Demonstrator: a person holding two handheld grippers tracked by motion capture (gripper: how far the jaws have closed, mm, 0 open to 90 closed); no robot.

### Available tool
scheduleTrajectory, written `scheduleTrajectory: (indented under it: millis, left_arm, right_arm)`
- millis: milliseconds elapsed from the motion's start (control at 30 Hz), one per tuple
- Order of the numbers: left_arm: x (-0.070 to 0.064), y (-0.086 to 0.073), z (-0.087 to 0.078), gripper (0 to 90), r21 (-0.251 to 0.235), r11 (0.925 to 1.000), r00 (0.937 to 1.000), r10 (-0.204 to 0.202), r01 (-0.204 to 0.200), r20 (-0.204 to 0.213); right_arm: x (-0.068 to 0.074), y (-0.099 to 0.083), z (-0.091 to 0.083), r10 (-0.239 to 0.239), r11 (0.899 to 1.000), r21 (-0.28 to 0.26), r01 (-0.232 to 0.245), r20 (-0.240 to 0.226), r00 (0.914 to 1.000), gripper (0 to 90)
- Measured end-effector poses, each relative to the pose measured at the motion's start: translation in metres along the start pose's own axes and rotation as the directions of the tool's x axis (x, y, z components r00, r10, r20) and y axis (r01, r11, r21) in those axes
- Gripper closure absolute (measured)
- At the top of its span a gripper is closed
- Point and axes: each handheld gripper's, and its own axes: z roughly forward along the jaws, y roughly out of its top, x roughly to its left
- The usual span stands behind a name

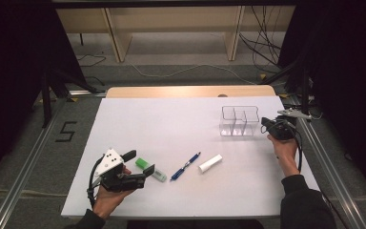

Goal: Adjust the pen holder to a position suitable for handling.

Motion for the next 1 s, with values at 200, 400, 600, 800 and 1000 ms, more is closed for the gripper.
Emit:
scheduleTrajectory:
  millis: [200,400,600,800,1000]
  left_arm:
    - [0.001,0.0,0.0,12.9,-0.005,0.9999,0.9999,-0.013,0.013,0.0]
    - [0.001,-0.001,0.001,12.9,0.002,0.9998,0.9998,-0.018,0.018,0.0]
    - [0.001,-0.001,0.001,12.9,0.001,0.9998,0.9998,-0.02,0.02,-0.003]
    - [0.001,0.0,0.001,12.9,-0.001,0.9998,0.9998,-0.018,0.018,-0.005]
    - [0.001,0.0,0.0,13.0,0.0,0.9999,0.9998,-0.017,0.017,-0.006]
  right_arm:
    - [0.002,0.0,0.01,-0.029,0.999,0.02,0.029,-0.01,0.9995,90.0]
    - [0.001,0.0,0.017,-0.031,0.999,0.025,0.032,-0.016,0.9994,90.0]
    - [0.001,0.002,0.02,-0.04,0.999,0.03,0.04,-0.023,0.9989,90.0]
    - [0.009,0.005,0.025,-0.068,0.997,0.039,0.069,-0.037,0.997,90.0]
    - [0.024,0.006,0.031,-0.099,0.993,0.056,0.102,-0.051,0.9937,90.0]
